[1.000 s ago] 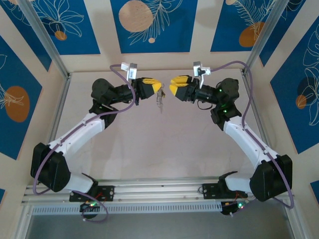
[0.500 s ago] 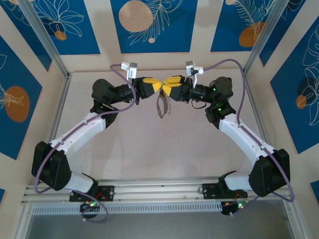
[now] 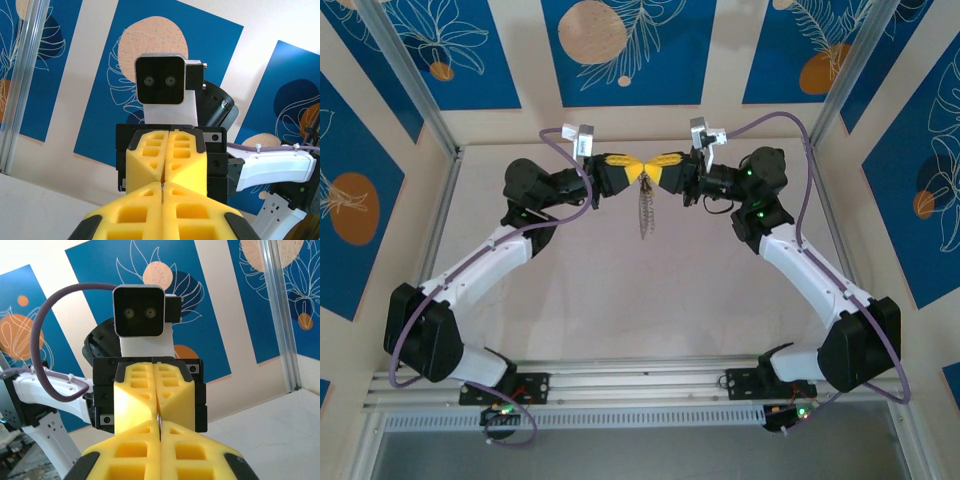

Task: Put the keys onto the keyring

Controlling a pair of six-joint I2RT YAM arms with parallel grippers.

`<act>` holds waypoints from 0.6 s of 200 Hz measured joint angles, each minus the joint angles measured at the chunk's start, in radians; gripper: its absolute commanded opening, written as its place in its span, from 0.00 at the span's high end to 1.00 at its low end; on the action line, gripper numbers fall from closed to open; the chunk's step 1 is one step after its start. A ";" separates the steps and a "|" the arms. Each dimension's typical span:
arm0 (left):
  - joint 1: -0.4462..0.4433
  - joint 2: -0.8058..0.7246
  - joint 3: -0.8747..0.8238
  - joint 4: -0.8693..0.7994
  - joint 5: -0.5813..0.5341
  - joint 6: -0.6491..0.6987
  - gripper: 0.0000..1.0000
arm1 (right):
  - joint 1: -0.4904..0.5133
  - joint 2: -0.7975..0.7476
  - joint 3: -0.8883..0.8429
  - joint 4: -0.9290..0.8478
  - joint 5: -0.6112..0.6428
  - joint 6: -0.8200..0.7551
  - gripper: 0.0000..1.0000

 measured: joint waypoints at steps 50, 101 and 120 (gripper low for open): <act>0.001 0.000 0.002 -0.017 0.000 0.015 0.75 | -0.005 0.000 0.064 -0.161 -0.026 -0.090 1.00; 0.018 -0.032 0.019 -0.236 0.019 0.155 0.46 | -0.035 0.012 0.217 -0.530 -0.072 -0.329 1.00; 0.035 -0.064 0.040 -0.366 0.026 0.239 0.41 | -0.037 0.013 0.278 -0.671 -0.079 -0.428 1.00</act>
